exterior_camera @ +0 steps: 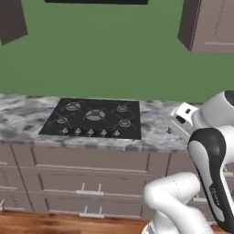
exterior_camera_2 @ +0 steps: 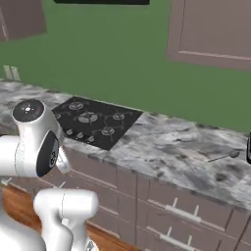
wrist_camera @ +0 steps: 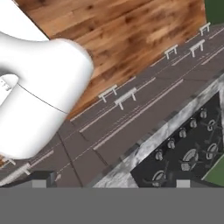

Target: Organize the utensils by type. Pick up the wooden spoons from the counter and place them in the open cabinet. Then pick up the metallic utensils from the counter and place them in the open drawer.

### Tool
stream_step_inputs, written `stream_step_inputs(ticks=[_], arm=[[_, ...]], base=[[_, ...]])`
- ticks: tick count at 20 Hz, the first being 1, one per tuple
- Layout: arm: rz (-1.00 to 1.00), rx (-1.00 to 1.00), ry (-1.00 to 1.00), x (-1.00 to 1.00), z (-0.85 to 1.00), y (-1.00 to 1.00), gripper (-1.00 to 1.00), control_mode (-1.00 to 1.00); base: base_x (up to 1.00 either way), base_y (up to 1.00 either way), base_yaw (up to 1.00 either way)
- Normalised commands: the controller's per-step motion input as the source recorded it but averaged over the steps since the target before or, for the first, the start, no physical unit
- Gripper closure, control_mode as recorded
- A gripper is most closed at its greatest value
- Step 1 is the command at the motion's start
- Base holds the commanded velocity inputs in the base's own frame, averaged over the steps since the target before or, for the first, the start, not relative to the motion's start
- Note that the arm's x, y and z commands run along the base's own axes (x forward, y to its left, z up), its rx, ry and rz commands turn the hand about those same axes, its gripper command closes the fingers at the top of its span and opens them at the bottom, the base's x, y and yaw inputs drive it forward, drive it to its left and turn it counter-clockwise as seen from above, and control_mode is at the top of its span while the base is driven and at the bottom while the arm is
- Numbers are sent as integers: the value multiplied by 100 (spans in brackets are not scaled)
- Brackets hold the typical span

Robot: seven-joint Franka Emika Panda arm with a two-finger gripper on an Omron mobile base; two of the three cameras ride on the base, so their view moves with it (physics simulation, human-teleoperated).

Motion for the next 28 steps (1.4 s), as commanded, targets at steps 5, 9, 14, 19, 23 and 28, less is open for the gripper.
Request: stream_step_inputs(ticks=[5,9,14,19,23,28], arm=[[0,0,0,0,0,0,-100,100],[0,0,0,0,0,0,-100,100],[0,0,0,0,0,0,-100,100],[0,0,0,0,0,0,-100,100],[0,0,0,0,0,0,-100,100],[-1,-1,2,1,-11,-44,-100,-100]], base=[[60,-32,-55],[45,-61,-44],[0,-40,-63],[64,-5,-31],[53,-13,-1],[0,0,0]])
